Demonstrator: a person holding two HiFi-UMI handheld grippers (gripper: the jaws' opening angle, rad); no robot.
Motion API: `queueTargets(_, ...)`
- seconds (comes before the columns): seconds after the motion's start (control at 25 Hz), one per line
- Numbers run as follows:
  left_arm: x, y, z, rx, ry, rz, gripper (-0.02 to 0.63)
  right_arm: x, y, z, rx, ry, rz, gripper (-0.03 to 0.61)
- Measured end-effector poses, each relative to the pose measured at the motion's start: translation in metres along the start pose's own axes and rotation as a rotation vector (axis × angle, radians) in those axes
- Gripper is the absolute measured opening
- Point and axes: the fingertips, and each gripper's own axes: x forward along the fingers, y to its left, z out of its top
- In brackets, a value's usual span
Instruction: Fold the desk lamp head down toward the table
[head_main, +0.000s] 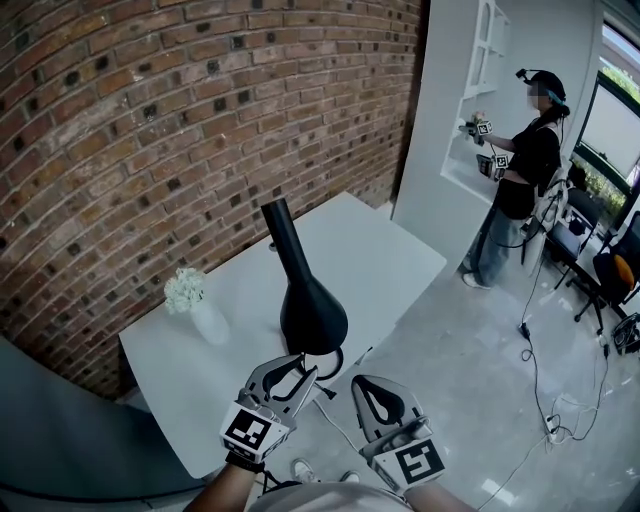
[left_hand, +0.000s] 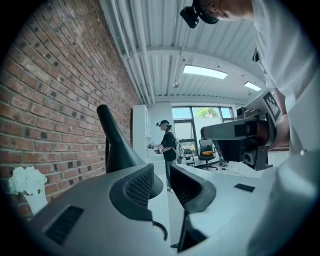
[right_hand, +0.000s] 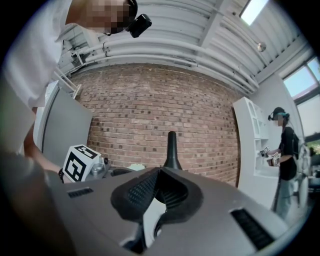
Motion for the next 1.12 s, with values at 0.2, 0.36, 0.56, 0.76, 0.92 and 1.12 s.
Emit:
queueTargets(0.2,-0.017,-0.007,0.018,0.006,-0.050,0.052,0.064,-0.002,0.004,0.002,0.004,-0.003,0.026,0.018)
queueTargets(0.36,-0.031,-0.012,0.024,0.008,-0.056,0.111,0.043,-0.008,0.005,0.004,0.011,-0.025,0.052,0.018)
queueTargets(0.56,-0.050,-0.014,0.022,-0.002,-0.063,0.180,0.024,-0.014,0.002,0.001,0.019,-0.031,0.059,0.018)
queueTargets(0.76,-0.072,-0.016,0.016,-0.023,-0.052,0.258,0.009,-0.018,0.003,-0.002,0.042,-0.041,0.073,0.018)
queueTargets(0.92,-0.086,-0.021,0.015,-0.030,-0.063,0.297,0.008,-0.021,0.010,-0.004,0.053,-0.043,0.094,0.018)
queueTargets(1.12,-0.091,-0.032,0.010,-0.046,-0.051,0.316,0.008,-0.025,0.015,-0.009,0.065,-0.037,0.122,0.018)
